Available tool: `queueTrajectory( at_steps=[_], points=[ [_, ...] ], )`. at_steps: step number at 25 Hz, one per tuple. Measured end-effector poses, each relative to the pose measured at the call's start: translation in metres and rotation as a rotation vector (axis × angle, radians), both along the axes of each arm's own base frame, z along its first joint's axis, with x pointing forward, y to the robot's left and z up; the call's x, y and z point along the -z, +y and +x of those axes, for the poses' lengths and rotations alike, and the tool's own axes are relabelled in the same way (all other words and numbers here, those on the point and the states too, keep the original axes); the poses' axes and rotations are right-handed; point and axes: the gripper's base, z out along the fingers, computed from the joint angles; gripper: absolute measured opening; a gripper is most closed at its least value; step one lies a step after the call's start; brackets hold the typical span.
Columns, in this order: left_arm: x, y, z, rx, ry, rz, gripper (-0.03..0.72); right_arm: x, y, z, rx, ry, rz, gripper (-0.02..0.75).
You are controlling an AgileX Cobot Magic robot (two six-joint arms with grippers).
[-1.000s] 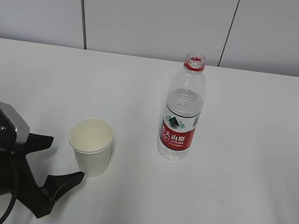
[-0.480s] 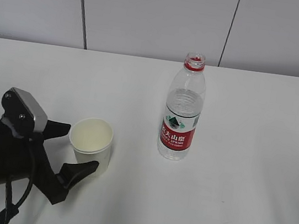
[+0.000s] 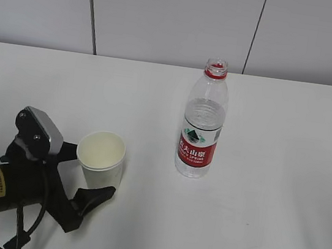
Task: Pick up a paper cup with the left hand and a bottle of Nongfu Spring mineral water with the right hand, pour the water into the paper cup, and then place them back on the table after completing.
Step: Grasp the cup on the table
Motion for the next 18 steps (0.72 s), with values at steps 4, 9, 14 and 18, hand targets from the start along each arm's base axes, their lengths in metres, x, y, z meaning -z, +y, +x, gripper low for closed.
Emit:
queueTrajectory(
  at_steps=[4, 9, 14, 18],
  points=[
    [0.0032, -0.0002, 0.0008, -0.005, 0.003, -0.008, 0.642, 0.0008, 0.0001, 0.0012, 0.0, 0.008, -0.001, 0.587],
    [0.0031, 0.0001, 0.0012, -0.011, 0.002, -0.009, 0.625, 0.0021, 0.0002, 0.0027, 0.0, 0.021, -0.002, 0.587],
    [0.003, 0.0001, 0.0012, -0.011, 0.002, -0.009, 0.587, 0.0021, 0.0002, 0.0027, 0.0, 0.021, -0.002, 0.587],
    [0.003, -0.0004, 0.0008, -0.002, -0.001, -0.006, 0.568, 0.0021, 0.0002, 0.0027, 0.0, 0.021, -0.002, 0.587]
  ],
)
